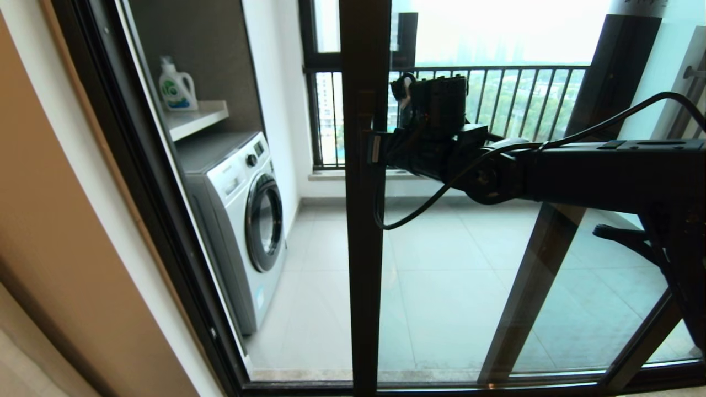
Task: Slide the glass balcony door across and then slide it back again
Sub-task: Open the slid door
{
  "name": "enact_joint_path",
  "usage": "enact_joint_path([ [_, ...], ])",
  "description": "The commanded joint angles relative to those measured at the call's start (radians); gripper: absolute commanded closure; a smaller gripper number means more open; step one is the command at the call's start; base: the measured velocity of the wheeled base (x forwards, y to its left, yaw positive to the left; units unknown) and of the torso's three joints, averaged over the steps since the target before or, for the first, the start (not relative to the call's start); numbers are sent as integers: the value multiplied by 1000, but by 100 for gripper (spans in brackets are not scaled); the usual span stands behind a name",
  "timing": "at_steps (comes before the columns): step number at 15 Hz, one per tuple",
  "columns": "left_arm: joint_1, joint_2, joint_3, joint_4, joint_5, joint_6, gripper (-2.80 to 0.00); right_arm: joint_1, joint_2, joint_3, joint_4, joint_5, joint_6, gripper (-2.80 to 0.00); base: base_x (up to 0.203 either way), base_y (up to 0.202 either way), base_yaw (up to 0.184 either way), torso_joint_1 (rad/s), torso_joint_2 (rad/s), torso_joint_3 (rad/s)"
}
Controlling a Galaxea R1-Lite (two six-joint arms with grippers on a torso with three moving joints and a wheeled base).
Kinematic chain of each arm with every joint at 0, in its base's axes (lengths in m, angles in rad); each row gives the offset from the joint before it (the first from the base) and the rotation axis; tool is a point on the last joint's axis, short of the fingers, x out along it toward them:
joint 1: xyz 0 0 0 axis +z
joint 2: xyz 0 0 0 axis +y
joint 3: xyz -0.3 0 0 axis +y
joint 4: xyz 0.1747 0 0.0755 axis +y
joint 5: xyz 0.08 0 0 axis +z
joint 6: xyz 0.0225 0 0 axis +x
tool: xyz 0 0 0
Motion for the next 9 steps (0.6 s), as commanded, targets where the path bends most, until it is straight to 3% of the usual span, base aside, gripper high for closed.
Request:
enact_joint_path([
  [1,0,0,2,0,0,1,0,-14,-29,30,5,-27,-1,0,0,0,0,0,0,0],
  [7,0,0,2,0,-1,1,0,-35,-247,300,4,-30,-10,0,0,0,0,0,0,0],
  [9,0,0,2,0,-1,1,0,-32,-304,327,-4,-33,-7,0,0,0,0,0,0,0],
])
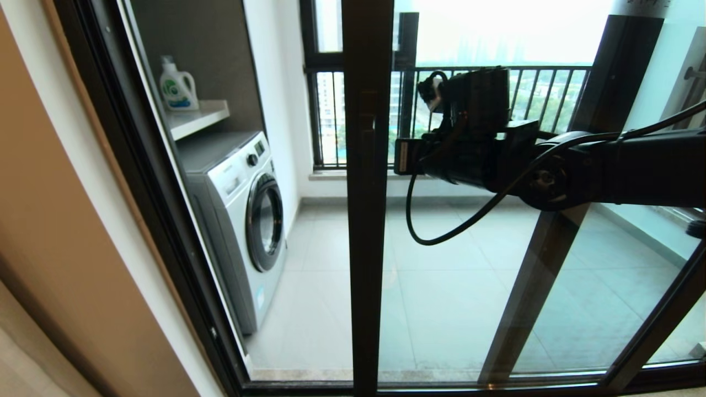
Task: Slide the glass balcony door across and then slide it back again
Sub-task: Open the slid door
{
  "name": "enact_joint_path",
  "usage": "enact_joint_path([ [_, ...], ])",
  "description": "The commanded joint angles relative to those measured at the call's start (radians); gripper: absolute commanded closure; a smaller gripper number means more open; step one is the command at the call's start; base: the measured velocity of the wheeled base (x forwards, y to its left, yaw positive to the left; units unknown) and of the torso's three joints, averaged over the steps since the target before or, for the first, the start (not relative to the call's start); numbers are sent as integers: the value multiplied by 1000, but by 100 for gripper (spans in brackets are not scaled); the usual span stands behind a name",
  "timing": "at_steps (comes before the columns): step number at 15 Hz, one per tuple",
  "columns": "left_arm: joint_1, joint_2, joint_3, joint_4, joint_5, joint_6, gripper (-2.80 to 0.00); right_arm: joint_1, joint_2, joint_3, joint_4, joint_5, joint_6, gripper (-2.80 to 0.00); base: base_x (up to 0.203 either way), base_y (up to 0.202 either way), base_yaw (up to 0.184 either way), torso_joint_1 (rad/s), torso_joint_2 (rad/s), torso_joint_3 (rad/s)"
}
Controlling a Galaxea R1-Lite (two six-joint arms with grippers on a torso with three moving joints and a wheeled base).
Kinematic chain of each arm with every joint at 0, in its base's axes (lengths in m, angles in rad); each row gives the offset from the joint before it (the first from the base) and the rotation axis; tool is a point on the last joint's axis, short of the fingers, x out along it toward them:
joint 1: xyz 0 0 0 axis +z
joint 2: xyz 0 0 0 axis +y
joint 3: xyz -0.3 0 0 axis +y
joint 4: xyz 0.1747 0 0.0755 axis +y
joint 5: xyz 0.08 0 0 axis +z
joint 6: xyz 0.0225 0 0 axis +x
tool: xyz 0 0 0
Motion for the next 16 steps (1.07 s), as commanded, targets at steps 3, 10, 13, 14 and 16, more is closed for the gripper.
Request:
enact_joint_path([
  [3,0,0,2,0,0,1,0,71,-123,14,-5,-9,5,0,0,0,0,0,0,0],
  [10,0,0,2,0,0,1,0,164,2,-128,-29,-24,-20,0,0,0,0,0,0,0],
  [13,0,0,2,0,1,1,0,150,152,-271,-23,-46,-32,0,0,0,0,0,0,0],
  [14,0,0,2,0,0,1,0,147,184,-286,-23,-48,-35,0,0,0,0,0,0,0],
  [16,0,0,2,0,0,1,0,146,223,-294,-28,-47,-37,0,0,0,0,0,0,0],
])
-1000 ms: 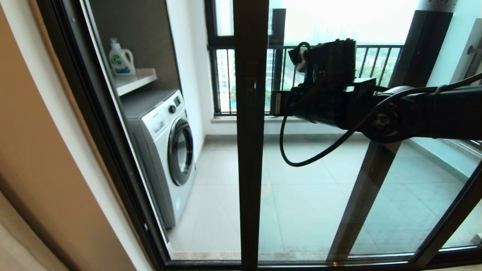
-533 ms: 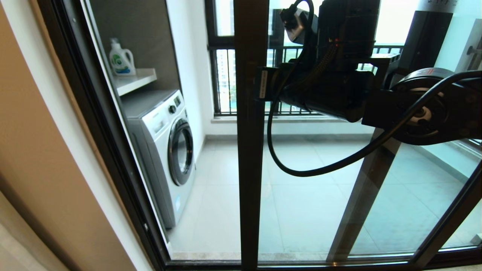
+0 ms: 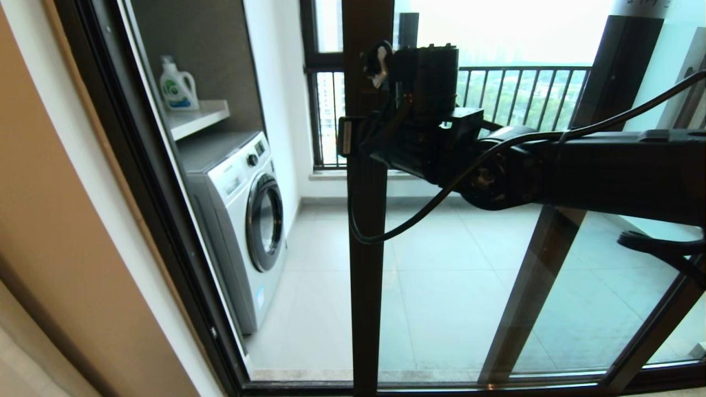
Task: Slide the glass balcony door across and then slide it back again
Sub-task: Open the slid door
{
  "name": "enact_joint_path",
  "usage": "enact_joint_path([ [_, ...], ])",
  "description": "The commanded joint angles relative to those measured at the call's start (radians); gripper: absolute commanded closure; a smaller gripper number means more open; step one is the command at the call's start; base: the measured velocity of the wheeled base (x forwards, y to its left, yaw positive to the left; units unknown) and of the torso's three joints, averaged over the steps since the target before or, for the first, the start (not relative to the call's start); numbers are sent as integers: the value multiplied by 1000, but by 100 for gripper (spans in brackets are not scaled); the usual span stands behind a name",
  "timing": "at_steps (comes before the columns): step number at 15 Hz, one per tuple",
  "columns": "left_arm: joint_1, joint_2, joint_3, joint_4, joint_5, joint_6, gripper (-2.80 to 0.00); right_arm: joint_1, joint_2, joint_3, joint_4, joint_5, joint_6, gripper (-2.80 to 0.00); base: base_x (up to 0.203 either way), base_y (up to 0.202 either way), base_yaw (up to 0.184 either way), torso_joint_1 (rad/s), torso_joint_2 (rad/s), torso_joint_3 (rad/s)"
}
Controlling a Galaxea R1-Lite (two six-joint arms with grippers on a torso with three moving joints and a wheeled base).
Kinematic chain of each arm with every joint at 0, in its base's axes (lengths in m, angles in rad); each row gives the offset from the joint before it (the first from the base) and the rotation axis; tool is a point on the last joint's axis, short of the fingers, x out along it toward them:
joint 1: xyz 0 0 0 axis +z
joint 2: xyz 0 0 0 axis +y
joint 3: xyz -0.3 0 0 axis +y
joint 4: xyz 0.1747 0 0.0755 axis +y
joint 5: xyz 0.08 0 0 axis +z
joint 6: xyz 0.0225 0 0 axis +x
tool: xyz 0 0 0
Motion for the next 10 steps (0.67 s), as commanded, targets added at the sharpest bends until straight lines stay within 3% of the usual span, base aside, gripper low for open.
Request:
enact_joint_path([
  [1,0,0,2,0,0,1,0,-1,83,-16,-6,0,1,0,0,0,0,0,0,0],
  [10,0,0,2,0,0,1,0,-27,94,-26,-9,7,1,0,0,0,0,0,0,0],
])
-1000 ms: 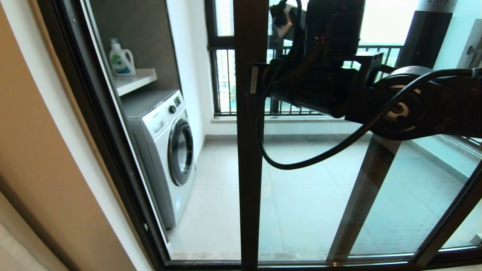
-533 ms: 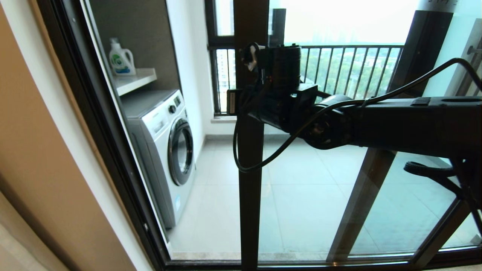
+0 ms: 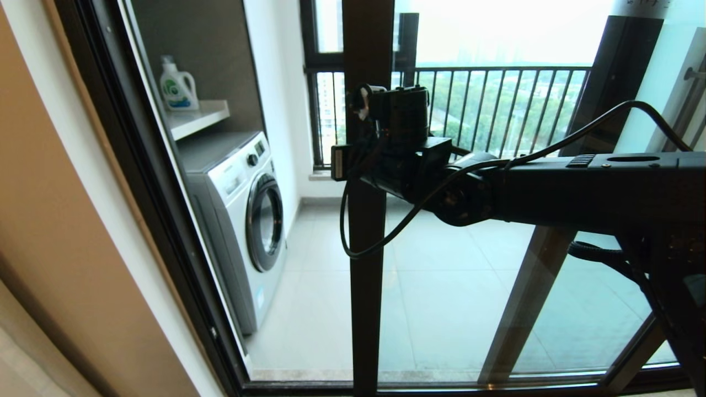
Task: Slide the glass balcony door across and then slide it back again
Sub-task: Open the slid door
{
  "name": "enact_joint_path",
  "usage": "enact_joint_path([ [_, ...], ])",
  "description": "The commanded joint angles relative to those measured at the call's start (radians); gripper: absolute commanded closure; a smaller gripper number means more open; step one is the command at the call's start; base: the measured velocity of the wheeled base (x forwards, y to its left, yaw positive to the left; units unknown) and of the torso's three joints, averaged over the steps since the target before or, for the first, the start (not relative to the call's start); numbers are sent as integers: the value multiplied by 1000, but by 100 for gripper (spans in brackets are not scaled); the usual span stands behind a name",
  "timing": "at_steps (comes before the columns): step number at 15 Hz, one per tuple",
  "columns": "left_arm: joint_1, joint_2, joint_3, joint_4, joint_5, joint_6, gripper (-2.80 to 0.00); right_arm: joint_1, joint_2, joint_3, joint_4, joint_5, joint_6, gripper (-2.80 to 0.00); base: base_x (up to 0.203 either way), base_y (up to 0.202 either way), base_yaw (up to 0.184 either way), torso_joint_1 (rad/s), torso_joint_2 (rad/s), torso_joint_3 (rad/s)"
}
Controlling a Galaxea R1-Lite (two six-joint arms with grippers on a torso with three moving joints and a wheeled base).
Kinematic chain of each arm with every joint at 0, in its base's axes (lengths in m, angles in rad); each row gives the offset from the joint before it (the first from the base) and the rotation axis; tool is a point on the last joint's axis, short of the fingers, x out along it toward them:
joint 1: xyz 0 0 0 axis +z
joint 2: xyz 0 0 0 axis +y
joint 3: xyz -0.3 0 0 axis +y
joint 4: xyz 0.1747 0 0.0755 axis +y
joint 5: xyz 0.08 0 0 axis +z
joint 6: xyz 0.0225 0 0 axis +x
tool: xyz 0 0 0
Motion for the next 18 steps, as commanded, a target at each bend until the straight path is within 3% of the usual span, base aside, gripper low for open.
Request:
enact_joint_path([
  [1,0,0,2,0,0,1,0,-14,2,1,-9,-3,0,0,0,0,0,0,0,0],
  [18,0,0,2,0,0,1,0,-70,-3,13,-38,-76,-13,0,0,0,0,0,0,0],
])
